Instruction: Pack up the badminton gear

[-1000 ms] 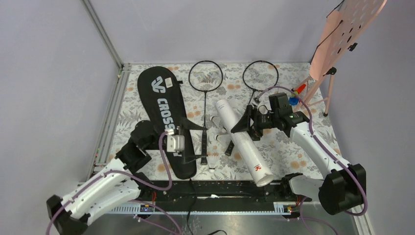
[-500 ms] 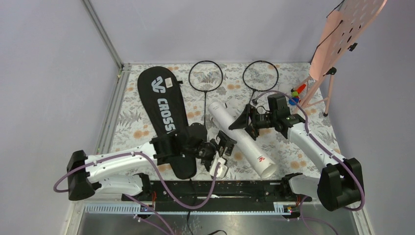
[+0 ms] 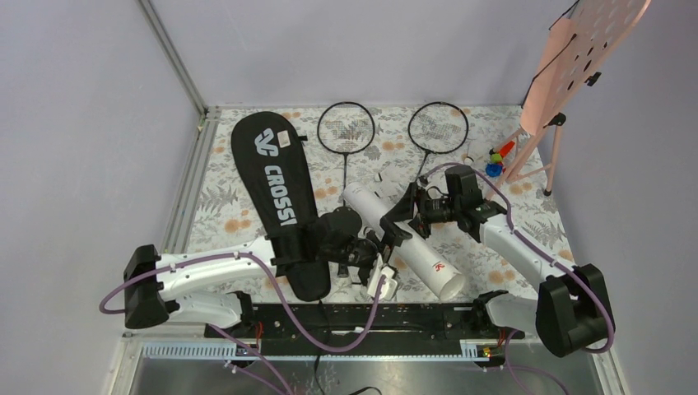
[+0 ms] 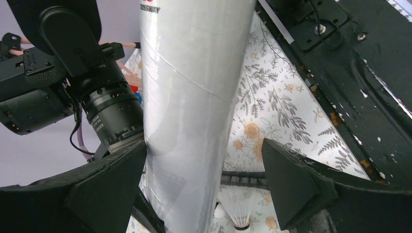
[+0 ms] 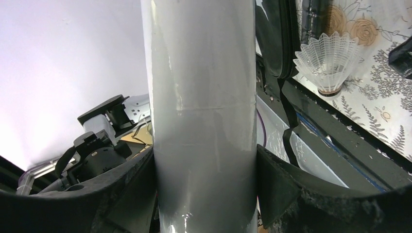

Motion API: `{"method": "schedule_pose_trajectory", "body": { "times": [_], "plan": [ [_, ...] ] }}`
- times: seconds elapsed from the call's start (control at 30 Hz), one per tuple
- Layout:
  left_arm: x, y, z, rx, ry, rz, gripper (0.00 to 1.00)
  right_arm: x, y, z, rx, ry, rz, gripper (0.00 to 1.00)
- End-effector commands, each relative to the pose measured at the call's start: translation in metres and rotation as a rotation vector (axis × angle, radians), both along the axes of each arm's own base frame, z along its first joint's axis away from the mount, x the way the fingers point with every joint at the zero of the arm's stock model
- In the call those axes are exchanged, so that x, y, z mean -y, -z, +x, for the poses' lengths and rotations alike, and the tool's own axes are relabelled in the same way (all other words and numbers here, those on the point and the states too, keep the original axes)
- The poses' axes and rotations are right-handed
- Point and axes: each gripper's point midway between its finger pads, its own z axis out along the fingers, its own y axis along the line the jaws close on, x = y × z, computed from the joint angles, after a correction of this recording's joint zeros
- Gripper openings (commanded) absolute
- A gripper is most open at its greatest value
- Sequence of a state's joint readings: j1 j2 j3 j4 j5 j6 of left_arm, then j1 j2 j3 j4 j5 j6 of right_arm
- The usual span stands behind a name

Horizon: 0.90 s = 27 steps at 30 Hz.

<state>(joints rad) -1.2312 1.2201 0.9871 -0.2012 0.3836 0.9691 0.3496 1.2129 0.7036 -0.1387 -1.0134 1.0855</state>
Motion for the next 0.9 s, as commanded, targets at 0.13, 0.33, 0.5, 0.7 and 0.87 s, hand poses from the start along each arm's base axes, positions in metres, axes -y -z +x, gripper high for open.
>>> {"method": "schedule_pose_trajectory", "body": {
  "times": [0.13, 0.33, 0.5, 0.7, 0.87],
  "plan": [
    [0.032, -0.021, 0.007, 0.018, -0.027, -0.111, 0.99, -0.011, -0.028, 0.003, 0.064, 0.026, 0.088, 0.56],
    [0.031, -0.020, 0.008, 0.033, -0.027, -0.122, 0.99, -0.009, -0.029, 0.001, 0.097, 0.038, 0.064, 0.59],
    [0.036, -0.008, 0.023, 0.064, -0.088, -0.085, 0.97, -0.009, -0.032, -0.012, 0.101, 0.022, 0.061, 0.60],
    [0.038, -0.005, 0.041, 0.104, -0.168, -0.063, 0.94, -0.006, -0.037, -0.027, 0.099, 0.000, 0.054, 0.61],
    [0.032, 0.004, 0.058, 0.149, -0.257, -0.030, 0.94, -0.001, -0.037, -0.043, 0.084, -0.032, 0.044, 0.61]
  ]
}}
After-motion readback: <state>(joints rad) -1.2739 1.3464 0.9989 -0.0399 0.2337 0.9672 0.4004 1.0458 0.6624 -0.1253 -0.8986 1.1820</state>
